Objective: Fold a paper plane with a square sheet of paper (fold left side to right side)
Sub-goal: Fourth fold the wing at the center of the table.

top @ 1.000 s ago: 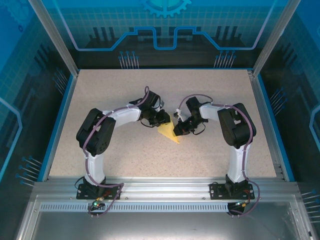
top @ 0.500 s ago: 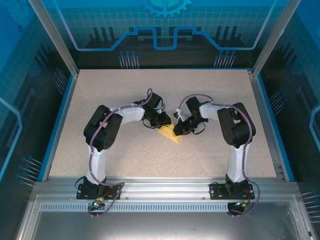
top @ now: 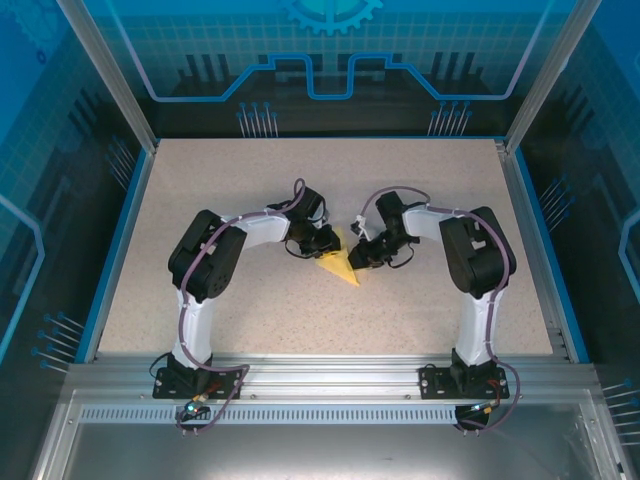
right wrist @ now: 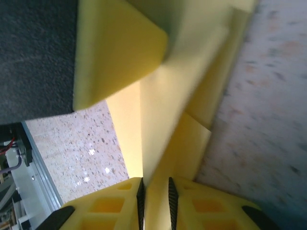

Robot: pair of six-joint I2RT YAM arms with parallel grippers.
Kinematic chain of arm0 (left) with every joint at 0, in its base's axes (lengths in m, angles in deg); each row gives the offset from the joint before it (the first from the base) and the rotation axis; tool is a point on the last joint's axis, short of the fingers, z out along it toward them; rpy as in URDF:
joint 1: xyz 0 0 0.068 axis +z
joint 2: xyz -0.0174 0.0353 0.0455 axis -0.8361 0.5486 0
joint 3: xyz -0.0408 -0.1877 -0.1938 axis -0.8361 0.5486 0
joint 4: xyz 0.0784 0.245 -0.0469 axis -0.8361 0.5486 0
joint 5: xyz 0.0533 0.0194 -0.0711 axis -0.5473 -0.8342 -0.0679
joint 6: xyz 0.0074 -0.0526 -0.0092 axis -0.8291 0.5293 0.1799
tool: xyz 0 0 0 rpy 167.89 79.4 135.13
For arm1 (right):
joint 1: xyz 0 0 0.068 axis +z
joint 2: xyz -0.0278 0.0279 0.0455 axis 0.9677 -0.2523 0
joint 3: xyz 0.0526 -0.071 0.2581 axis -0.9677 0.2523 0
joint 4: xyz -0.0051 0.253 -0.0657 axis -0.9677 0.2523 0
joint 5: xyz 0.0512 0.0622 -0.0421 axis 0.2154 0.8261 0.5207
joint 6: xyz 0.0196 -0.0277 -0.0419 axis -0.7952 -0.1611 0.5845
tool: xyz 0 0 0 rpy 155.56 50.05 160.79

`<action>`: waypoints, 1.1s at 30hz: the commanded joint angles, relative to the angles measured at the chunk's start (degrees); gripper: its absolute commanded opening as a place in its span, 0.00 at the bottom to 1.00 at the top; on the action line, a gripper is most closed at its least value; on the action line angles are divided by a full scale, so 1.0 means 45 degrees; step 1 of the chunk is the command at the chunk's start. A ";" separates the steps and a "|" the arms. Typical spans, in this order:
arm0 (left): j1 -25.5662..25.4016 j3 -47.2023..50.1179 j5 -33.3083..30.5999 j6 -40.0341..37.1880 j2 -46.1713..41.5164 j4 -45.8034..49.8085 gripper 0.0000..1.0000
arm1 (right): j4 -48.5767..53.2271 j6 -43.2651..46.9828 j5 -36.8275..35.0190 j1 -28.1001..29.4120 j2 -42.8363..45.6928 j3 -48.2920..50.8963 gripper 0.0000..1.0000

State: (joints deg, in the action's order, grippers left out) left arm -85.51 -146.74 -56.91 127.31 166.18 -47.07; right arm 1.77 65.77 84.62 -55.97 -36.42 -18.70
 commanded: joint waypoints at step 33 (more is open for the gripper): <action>-0.0067 0.0505 -0.0689 0.0009 0.0120 0.0591 0.20 | -0.0186 -0.1320 -0.0652 0.1314 0.0543 0.0518 0.27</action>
State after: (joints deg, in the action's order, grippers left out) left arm -85.51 -146.47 -56.94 127.31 166.09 -47.39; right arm -1.03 59.54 82.74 -49.56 -32.77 -15.58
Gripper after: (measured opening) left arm 0.197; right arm 0.264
